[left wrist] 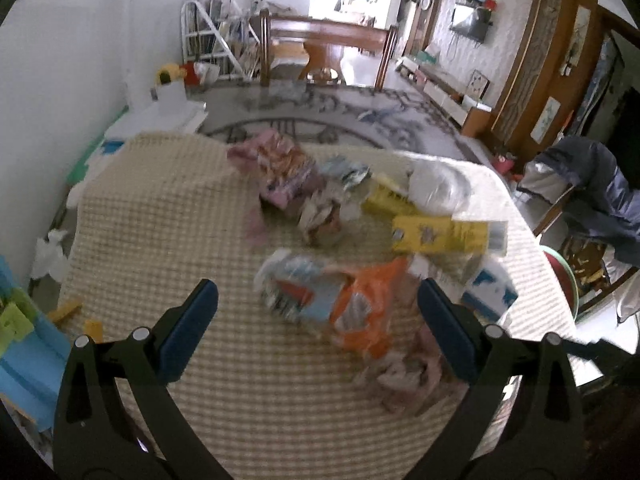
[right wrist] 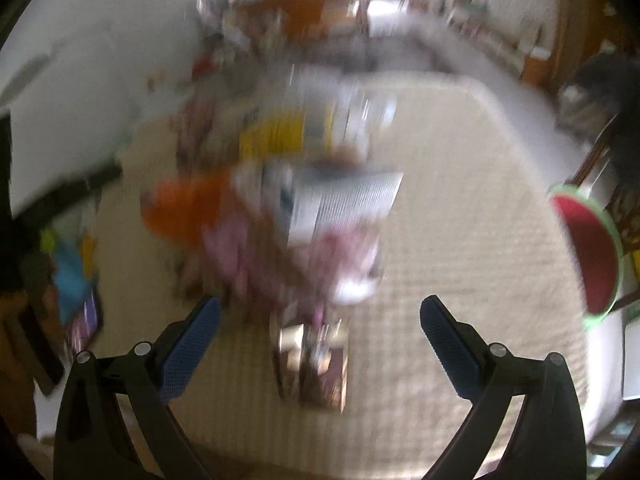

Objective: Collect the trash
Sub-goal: 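Grasp the dark cigarette pack with the right tool while the left tool grasps crumpled paper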

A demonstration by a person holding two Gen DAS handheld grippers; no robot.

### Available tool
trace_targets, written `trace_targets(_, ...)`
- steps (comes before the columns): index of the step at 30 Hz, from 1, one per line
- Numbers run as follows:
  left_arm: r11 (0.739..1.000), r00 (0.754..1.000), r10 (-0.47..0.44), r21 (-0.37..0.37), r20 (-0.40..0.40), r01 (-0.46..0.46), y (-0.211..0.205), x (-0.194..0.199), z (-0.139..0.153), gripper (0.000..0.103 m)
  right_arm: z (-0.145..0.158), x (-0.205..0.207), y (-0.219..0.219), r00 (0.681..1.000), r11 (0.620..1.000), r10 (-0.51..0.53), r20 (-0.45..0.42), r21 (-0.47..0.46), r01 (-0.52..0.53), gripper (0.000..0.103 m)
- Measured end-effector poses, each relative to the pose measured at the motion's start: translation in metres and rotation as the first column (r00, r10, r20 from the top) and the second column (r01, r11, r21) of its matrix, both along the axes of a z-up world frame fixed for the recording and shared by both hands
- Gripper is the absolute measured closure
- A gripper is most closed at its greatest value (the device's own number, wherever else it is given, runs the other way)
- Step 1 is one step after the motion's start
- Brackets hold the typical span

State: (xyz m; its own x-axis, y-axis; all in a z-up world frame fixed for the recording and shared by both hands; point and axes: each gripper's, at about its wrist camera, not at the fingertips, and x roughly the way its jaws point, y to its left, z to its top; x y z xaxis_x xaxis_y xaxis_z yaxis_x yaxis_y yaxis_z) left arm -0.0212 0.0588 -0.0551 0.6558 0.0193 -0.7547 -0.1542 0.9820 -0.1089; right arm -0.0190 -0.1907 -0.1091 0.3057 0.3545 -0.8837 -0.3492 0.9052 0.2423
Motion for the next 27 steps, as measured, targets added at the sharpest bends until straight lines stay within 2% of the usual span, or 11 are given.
trace_targets(3, 0.999, 0.999, -0.032, -0.010, -0.035, 0.031, -0.005, -0.004, -0.010, 0.005, -0.023, 0.002, 0.006, 0.997, 1.000, 0.017, -0.082, -0.001, -0.017, 0.008)
trace_targets(5, 0.998, 0.996, -0.063, -0.023, -0.064, 0.062, -0.013, -0.005, -0.016, 0.005, -0.034, 0.003, 0.007, 0.992, 1.000, 0.010, -0.125, -0.015, -0.012, 0.015)
trace_targets(6, 0.996, 0.994, -0.079, -0.033, -0.074, 0.077, -0.016, -0.005, -0.020, 0.005, -0.037, 0.003, 0.005, 0.990, 1.000, 0.004, -0.141, -0.014, -0.006, 0.024)
trace_targets(7, 0.993, 0.991, -0.106, -0.054, -0.083, 0.101, -0.018, -0.007, -0.024, 0.005, -0.039, 0.004, 0.003, 0.988, 1.000, -0.004, -0.155, -0.008, 0.003, 0.038)
trace_targets(9, 0.985, 0.981, -0.158, -0.087, -0.112, 0.148, -0.025, -0.008, -0.029, 0.005, -0.043, 0.006, -0.001, 0.984, 0.999, -0.027, -0.175, 0.012, 0.030, 0.054)
trace_targets(13, 0.964, 0.955, -0.252, -0.130, -0.158, 0.233, -0.038, -0.008, -0.043, 0.005, -0.030, 0.011, -0.008, 0.990, 0.999, -0.037, -0.134, 0.032, 0.041, 0.054)
trace_targets(18, 0.946, 0.934, -0.299, -0.187, -0.194, 0.264, -0.048, -0.001, -0.058, 0.009, -0.017, 0.012, -0.012, 0.997, 0.998, -0.032, -0.066, 0.047, 0.036, 0.055)
trace_targets(21, 0.933, 0.918, -0.328, -0.229, -0.221, 0.278, -0.056, 0.006, -0.070, 0.021, -0.013, 0.014, -0.013, 0.998, 0.997, -0.050, -0.043, 0.058, 0.052, 0.055)
trace_targets(24, 0.924, 0.905, -0.344, -0.263, -0.250, 0.279, -0.057, 0.009, -0.079, 0.039, -0.006, 0.018, -0.019, 0.997, 0.994, -0.078, -0.022, 0.079, 0.079, 0.055)
trace_targets(26, 0.919, 0.901, -0.345, -0.292, -0.265, 0.266, -0.055, 0.010, -0.082, 0.070, -0.002, 0.019, -0.023, 0.995, 0.991, -0.096, -0.012, 0.092, 0.097, 0.054)
trace_targets(27, 0.920, 0.903, -0.335, -0.299, -0.270, 0.252, -0.052, 0.010, -0.082, 0.072, 0.001, 0.020, -0.026, 0.994, 0.989, -0.108, -0.004, 0.099, 0.107, 0.054)
